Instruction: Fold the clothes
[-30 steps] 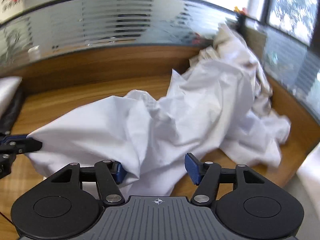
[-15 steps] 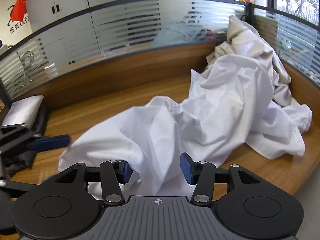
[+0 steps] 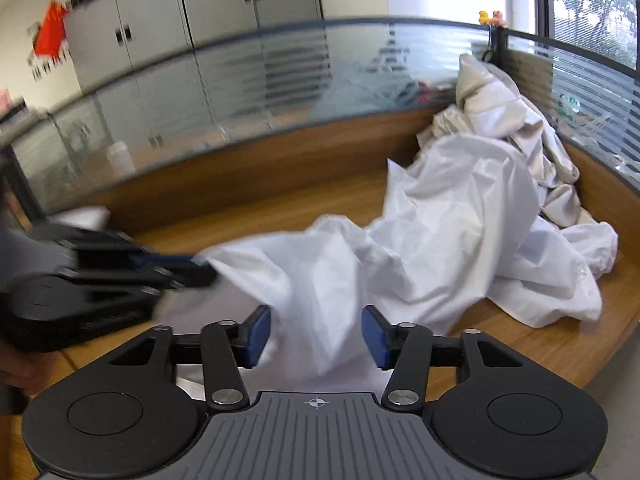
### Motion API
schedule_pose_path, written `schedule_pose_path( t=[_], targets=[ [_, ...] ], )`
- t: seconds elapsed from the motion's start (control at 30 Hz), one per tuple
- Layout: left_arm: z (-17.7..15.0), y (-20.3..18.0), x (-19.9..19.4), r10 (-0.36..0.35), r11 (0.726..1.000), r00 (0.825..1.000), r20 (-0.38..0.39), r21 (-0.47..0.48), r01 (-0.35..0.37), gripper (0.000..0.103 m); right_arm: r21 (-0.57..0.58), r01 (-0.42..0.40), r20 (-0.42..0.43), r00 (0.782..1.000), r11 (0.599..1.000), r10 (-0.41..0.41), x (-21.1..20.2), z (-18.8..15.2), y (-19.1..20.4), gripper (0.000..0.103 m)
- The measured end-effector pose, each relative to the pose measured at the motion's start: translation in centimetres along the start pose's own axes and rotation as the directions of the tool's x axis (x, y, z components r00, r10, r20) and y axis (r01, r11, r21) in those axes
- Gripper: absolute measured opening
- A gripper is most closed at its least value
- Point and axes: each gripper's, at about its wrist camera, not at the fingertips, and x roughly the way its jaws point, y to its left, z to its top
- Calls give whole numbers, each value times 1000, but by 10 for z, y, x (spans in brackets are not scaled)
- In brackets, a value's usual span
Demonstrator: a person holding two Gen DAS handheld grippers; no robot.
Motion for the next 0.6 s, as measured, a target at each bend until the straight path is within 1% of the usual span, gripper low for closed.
schedule_pose_path(
  t=[0.03, 0.07, 0.13, 0.17, 0.2, 0.27, 0.33, 0.43, 0.47, 0.5, 0.53, 0.57, 0.6],
  targets=[
    [1, 1, 0, -9, 1000, 1000, -2, -4, 9, 7, 9, -34, -6, 999, 999, 34, -1, 2, 3, 42],
    [3, 1, 1, -18, 1000, 1000, -5, -8, 18, 8, 19, -68, -12, 998, 998, 68, -3, 4, 6, 36],
    [5, 0, 1, -30, 1000, 1000, -8, -9, 30, 7, 37, -134, -25, 991, 990, 135, -4, 7, 13, 30],
    [5, 0, 2, -37, 999, 999, -10, -13, 37, 8, 42, -157, -39, 986, 987, 159, 1, 7, 16, 25],
    [6, 0, 2, -44, 999, 999, -12, -20, 44, 8, 42, -167, -56, 984, 985, 169, 8, 6, 19, 20],
    [7, -3, 4, -55, 998, 998, -15, -35, 54, 8, 43, -149, -92, 984, 988, 153, 27, 1, 23, 15],
    [6, -1, 4, -60, 997, 998, -21, -51, 59, 7, 80, -115, -119, 985, 990, 124, 44, -2, 19, 15],
    [6, 4, 6, -81, 991, 996, -28, -105, 78, 7, 137, -73, -149, 984, 988, 93, 67, -7, 12, 17],
    [6, 6, 7, -89, 989, 996, -31, -124, 85, 7, 150, -64, -156, 984, 987, 88, 73, -9, 11, 20],
    [6, 8, 9, -98, 985, 995, -34, -144, 92, 7, 161, -56, -164, 983, 985, 83, 79, -11, 9, 29],
    [5, 10, 11, -104, 982, 994, -39, -165, 96, 7, 168, -50, -174, 981, 984, 79, 85, -14, 9, 34],
    [4, 12, 13, -110, 977, 993, -44, -187, 100, 7, 172, -45, -185, 980, 984, 77, 90, -16, 9, 42],
    [4, 14, 15, -117, 972, 992, -49, -209, 104, 7, 167, -46, -196, 977, 985, 79, 94, -18, 11, 48]
  ],
)
